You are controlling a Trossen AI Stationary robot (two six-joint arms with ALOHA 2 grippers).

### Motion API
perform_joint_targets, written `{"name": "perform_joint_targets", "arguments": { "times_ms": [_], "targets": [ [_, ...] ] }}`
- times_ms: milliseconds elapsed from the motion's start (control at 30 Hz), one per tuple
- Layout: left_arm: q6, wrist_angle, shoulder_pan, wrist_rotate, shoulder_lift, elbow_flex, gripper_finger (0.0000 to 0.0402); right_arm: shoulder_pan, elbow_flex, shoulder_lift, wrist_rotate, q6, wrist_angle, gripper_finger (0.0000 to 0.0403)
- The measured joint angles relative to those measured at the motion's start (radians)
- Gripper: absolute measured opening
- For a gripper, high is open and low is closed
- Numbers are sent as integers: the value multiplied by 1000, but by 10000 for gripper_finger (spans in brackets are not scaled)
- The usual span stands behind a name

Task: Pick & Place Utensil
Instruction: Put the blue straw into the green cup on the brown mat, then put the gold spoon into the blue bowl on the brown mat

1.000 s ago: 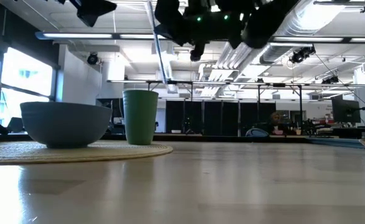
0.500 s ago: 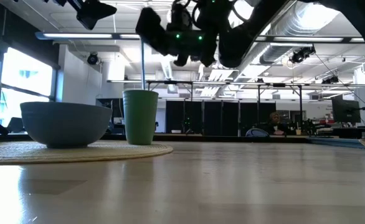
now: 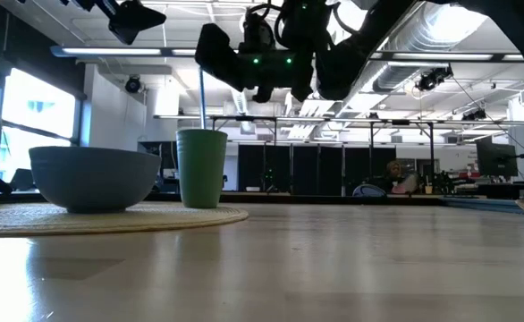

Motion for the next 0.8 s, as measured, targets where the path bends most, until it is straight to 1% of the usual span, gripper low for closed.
{"name": "perform_joint_targets", "arguments": {
  "times_ms": [100, 167, 233, 333, 467, 533, 600, 700, 800],
  "targets": [
    [0, -7, 0, 12, 0, 0, 389, 10, 0, -15, -1, -57, -51, 82],
    [-1, -13, 0, 28, 0, 0, 389, 26, 0, -49, 4, -94, -149, 97],
    [-1, -17, 0, 32, 0, 0, 390, 47, 0, -97, 39, -124, -249, 109],
    [-1, -22, 0, 32, 0, 0, 390, 90, 0, -180, 125, -176, -413, 119],
    [-16, -27, 0, 31, 0, 0, 390, 158, 0, -304, 190, -194, -718, 121],
    [-23, -28, 0, 29, 0, 0, 390, 193, 0, -363, 217, -143, -890, 121],
    [-24, -28, 0, 29, 0, 0, 389, 223, 1, -415, 240, -57, -1069, 121],
    [-24, -28, 0, 29, 0, 0, 389, 258, 0, -482, 236, 125, -1348, 121],
    [-24, -28, 0, 28, 0, 0, 390, 286, 1, -530, 198, 335, -1633, 121]
  ]
}}
